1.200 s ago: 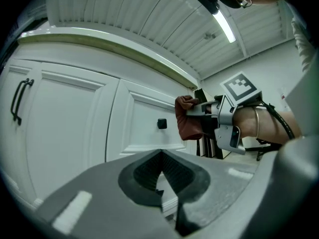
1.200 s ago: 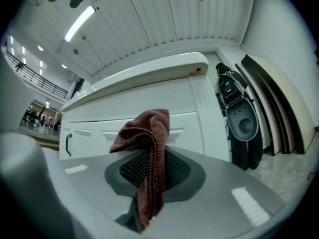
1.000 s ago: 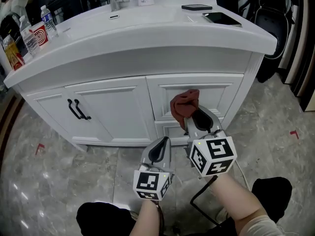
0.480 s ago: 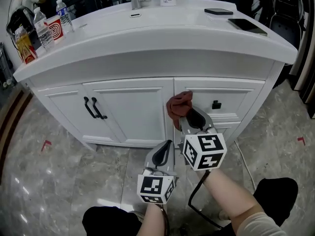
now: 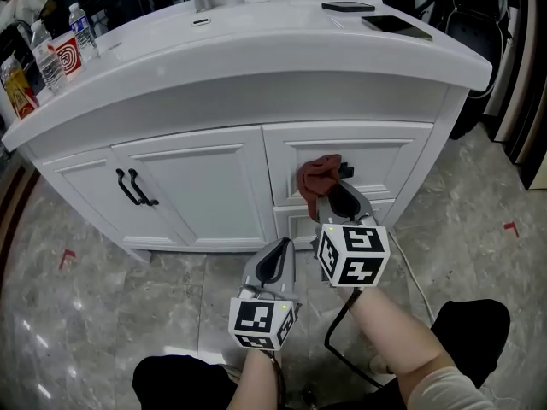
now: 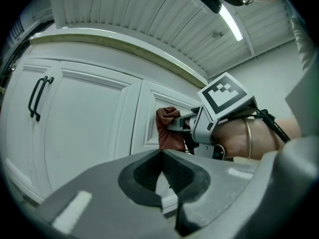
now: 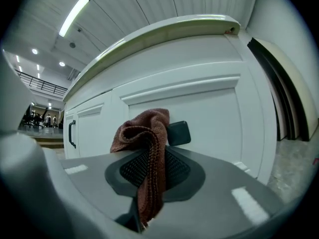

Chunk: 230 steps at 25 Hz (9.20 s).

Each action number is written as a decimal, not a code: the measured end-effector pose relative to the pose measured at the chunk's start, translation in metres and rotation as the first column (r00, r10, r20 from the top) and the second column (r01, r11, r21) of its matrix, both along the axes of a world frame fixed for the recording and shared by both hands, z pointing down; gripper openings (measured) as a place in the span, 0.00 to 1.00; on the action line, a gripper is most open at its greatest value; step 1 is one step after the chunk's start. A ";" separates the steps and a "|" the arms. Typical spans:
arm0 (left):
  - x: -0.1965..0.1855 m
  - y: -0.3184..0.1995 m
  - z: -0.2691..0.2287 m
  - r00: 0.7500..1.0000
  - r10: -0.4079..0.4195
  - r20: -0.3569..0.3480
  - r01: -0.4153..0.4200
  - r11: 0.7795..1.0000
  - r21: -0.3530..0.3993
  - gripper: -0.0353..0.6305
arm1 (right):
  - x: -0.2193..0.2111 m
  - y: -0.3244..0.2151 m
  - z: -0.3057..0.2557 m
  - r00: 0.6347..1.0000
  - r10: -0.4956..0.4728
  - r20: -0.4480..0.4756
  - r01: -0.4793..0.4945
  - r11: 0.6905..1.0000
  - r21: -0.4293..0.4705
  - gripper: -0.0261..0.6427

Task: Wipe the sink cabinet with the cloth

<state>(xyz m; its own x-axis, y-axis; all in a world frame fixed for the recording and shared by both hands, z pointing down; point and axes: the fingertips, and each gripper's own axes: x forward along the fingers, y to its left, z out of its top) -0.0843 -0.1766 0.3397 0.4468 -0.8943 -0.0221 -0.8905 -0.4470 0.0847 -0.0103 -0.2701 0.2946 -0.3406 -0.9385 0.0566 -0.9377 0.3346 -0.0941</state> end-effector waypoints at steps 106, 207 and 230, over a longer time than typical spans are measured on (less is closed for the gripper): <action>0.040 -0.015 0.063 1.000 0.021 0.015 -0.019 0.993 -0.115 0.05 | 0.086 0.017 0.082 0.999 0.025 0.024 -0.023 0.996 -0.083 0.18; -0.034 -0.024 0.145 0.993 -0.114 -0.017 0.107 0.963 -0.248 0.05 | -0.001 -0.009 0.238 0.959 0.026 0.283 0.078 0.933 -0.352 0.17; 0.021 -0.034 0.155 1.000 -0.025 0.000 0.024 0.963 -0.268 0.05 | 0.085 -0.013 0.224 0.969 0.097 0.228 -0.016 0.943 -0.333 0.17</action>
